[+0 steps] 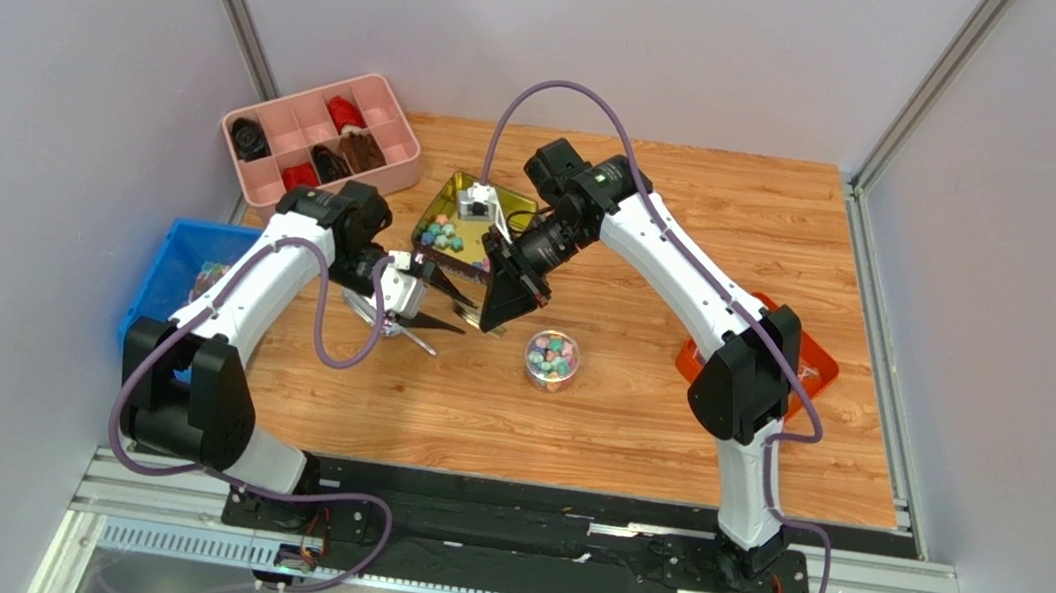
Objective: Pack the candies
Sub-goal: Close the bottle lid on the packing bottle.
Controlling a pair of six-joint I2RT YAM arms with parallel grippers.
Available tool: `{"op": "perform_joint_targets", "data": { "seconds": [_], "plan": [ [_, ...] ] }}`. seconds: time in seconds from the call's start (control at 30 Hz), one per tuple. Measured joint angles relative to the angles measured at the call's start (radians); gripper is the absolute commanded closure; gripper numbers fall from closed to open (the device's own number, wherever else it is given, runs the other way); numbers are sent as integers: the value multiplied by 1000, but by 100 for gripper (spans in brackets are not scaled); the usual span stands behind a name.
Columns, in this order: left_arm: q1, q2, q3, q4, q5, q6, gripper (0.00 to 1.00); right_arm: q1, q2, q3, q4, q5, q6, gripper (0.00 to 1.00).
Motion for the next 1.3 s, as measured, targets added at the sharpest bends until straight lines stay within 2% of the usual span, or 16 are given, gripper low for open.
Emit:
{"op": "perform_joint_targets", "data": {
  "seconds": [0.3,0.4,0.43,0.47,0.6,0.67,0.77,0.8,0.83,0.9,0.97,1.17,1.3],
  "plan": [
    [0,0,0,2,-1,2,60,0,0,0,-3,0,-11,100],
    [0,0,0,3,-1,2,66,0,0,0,-5,-1,-11,100],
    [0,0,0,4,-1,2,81,0,0,0,-5,-1,-11,100],
    [0,0,0,5,-1,2,89,0,0,0,-6,-2,-11,100],
    [-1,1,-2,-1,-5,10,92,-1,0,6,-8,0,-11,100],
    [-1,1,-2,1,-2,10,99,-2,0,10,-10,0,-11,100],
    [-1,1,-2,0,0,10,100,-2,0,16,-14,6,-11,86],
    [-1,2,-2,1,2,10,100,-4,0,20,-16,11,-10,71],
    [-1,2,-2,1,5,10,100,-4,0,24,-17,17,-8,63],
    [-2,7,-2,-1,5,10,100,-10,-1,39,-13,27,-1,49],
    [-2,12,-2,-2,6,10,100,-23,-6,47,-10,46,18,39],
    [-2,53,10,-8,37,10,100,-81,-76,24,30,224,89,31],
    [-2,134,84,-10,79,10,100,-92,-233,-147,187,454,138,27]
  ]
}}
